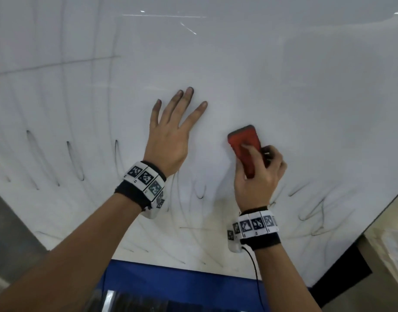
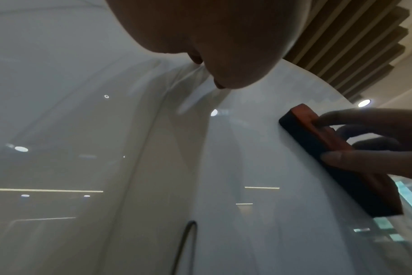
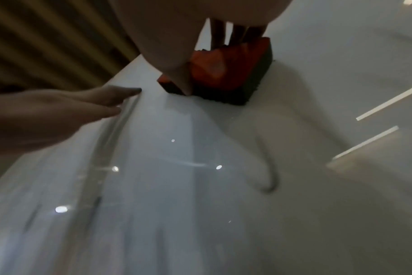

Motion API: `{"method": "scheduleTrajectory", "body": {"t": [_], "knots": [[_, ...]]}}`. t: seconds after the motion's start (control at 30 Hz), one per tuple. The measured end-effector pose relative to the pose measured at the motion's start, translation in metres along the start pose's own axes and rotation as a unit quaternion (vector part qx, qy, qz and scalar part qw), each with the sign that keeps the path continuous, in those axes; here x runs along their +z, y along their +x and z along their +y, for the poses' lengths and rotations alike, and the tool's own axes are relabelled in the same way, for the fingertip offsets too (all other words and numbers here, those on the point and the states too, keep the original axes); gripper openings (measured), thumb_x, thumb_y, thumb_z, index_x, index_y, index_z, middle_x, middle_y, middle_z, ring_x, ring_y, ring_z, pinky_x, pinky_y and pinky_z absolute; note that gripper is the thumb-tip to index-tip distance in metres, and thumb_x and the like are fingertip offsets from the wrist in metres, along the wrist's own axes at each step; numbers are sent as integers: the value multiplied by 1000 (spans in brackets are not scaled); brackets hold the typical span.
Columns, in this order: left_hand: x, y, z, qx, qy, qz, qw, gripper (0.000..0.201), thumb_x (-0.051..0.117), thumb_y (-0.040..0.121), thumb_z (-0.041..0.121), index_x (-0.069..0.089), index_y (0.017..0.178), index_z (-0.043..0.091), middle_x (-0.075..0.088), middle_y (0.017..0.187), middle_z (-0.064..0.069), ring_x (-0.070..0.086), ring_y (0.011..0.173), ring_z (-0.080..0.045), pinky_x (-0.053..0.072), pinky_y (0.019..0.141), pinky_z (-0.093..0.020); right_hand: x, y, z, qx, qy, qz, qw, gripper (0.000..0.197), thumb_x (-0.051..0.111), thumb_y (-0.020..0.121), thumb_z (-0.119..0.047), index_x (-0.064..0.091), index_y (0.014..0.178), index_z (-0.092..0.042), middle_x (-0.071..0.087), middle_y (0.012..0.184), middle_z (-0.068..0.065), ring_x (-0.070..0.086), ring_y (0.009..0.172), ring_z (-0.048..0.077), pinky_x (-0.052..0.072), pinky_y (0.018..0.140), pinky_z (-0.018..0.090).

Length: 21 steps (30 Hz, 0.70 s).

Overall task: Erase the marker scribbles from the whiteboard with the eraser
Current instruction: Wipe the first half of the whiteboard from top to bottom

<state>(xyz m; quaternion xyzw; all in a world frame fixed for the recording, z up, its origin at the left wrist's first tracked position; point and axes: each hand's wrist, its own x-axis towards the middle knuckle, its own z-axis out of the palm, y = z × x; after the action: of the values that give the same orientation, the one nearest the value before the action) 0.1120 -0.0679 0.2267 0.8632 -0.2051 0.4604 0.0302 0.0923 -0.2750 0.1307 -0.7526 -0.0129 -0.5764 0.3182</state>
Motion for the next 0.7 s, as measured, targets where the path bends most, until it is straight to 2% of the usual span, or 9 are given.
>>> {"method": "scheduleTrajectory", "body": {"t": [0.07,0.13,0.2,0.27,0.33,0.43,0.57,0.63,0.7], "knots": [[1,-1,4,-12,-13,-7,1000,85,48,86,-4,24,160,29,13,169,-5,11,157,-22,10,126,-53,16,-21,-12,4,0,0,1000,29,74,84,-8,76,112,-19,55,125,18,50,108,37,46,95,49],[2,-1,8,-25,-15,-10,1000,87,49,84,-4,23,160,30,12,170,-4,11,157,-21,10,126,-52,34,-68,-17,-108,-15,-103,989,34,74,79,-4,77,107,-22,55,126,16,50,107,37,44,95,48],[1,-2,7,-27,-8,-13,1000,84,48,88,-3,22,160,32,11,170,-3,11,157,-20,8,126,-51,38,-111,-10,-226,-43,-232,945,43,78,74,-2,74,107,-29,51,128,9,49,107,34,42,95,48],[0,-4,2,-14,8,-11,1000,75,47,95,3,22,160,32,12,170,-2,12,157,-20,8,126,-52,29,-118,5,-256,-58,-280,923,49,80,71,0,73,108,-32,52,127,8,50,107,32,41,97,47],[0,-6,0,-8,14,-3,1000,63,43,103,14,23,160,32,14,169,-2,14,157,-19,10,126,-52,13,-95,18,-218,-65,-247,942,47,79,71,1,73,108,-28,58,123,15,52,105,37,43,95,49],[6,-9,7,-29,-1,-2,1000,57,39,107,25,22,160,31,12,170,-3,12,157,-21,10,126,-52,-23,-40,36,-58,-47,-120,990,39,76,80,-5,70,115,-21,53,124,21,50,109,39,45,95,51],[14,-11,33,-100,-29,0,995,64,42,103,17,18,161,27,7,170,-6,6,158,-24,10,126,-55,-42,-4,49,93,-16,46,994,37,75,83,-11,66,118,-18,49,126,20,46,112,33,41,97,36],[16,-12,47,-133,-39,-2,990,65,42,102,19,16,162,25,5,170,-7,4,158,-25,11,125,-56,-28,-25,44,90,-16,43,995,36,76,83,-9,68,117,-17,50,127,21,47,113,37,43,99,43],[17,-13,54,-148,-38,-6,988,66,42,102,22,15,162,25,5,170,-7,4,158,-25,12,125,-56,-12,-66,35,12,-30,-43,999,38,77,81,-5,69,115,-21,50,129,19,47,114,41,45,99,53]]}}
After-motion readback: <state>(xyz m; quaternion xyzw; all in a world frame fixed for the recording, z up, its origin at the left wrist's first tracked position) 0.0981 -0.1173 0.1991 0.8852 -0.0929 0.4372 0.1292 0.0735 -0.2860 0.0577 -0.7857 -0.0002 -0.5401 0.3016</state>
